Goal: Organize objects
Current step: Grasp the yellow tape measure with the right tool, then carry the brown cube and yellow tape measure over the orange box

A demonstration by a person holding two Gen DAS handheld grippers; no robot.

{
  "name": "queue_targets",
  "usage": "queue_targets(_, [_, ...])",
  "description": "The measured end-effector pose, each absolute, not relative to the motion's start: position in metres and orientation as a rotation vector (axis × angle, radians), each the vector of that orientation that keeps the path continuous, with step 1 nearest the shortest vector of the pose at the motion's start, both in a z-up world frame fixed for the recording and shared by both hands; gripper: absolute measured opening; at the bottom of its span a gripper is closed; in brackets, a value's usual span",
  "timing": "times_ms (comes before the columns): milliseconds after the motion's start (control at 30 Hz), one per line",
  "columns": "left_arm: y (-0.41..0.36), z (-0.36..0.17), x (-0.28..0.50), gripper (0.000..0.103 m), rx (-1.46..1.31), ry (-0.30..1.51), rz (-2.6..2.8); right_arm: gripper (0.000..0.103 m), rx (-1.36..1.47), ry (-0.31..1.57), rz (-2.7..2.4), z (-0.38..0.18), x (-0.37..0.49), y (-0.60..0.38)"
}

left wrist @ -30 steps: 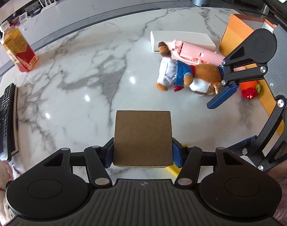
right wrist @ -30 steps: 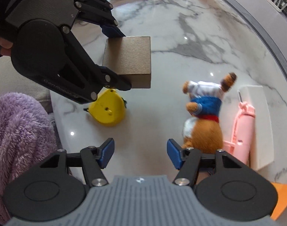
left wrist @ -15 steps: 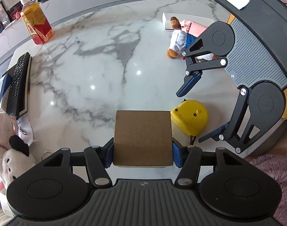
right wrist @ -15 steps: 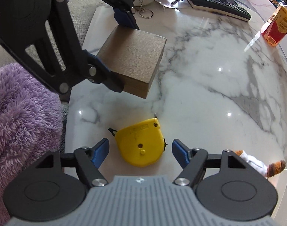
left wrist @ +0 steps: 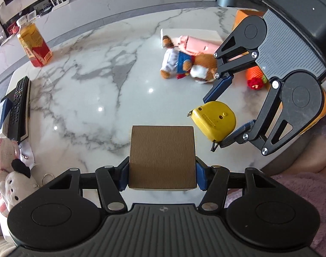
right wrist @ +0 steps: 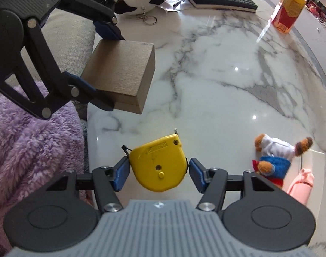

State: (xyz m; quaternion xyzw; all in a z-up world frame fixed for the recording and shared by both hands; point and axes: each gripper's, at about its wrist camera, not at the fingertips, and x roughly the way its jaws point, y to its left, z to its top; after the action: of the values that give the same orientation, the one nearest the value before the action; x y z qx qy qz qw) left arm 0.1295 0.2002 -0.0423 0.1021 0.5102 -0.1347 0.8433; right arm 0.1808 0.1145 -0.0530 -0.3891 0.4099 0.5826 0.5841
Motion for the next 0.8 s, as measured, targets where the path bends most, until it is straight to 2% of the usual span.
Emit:
queue_targets(233, [0.125,0.011,0.124,0.068,0.297,0.939,-0.447,0.062,-0.854,0.891,1.211,0.025,0.18,0.014])
queue_targets(433, [0.026,0.036,0.128,0.068,0.411,0.84,-0.652,0.062,-0.842,0.942,0.988,0.058,0.183,-0.093])
queue_targets(600, [-0.057,0.032,0.147,0.068,0.44,0.813,-0.817,0.062,-0.849,0.985,0.836,0.062,0.18,-0.172])
queue_targets(800, [-0.13,-0.006,0.18,0.068,0.442,0.873,-0.963,0.062,-0.73,0.991,0.731,0.07,0.187,-0.244])
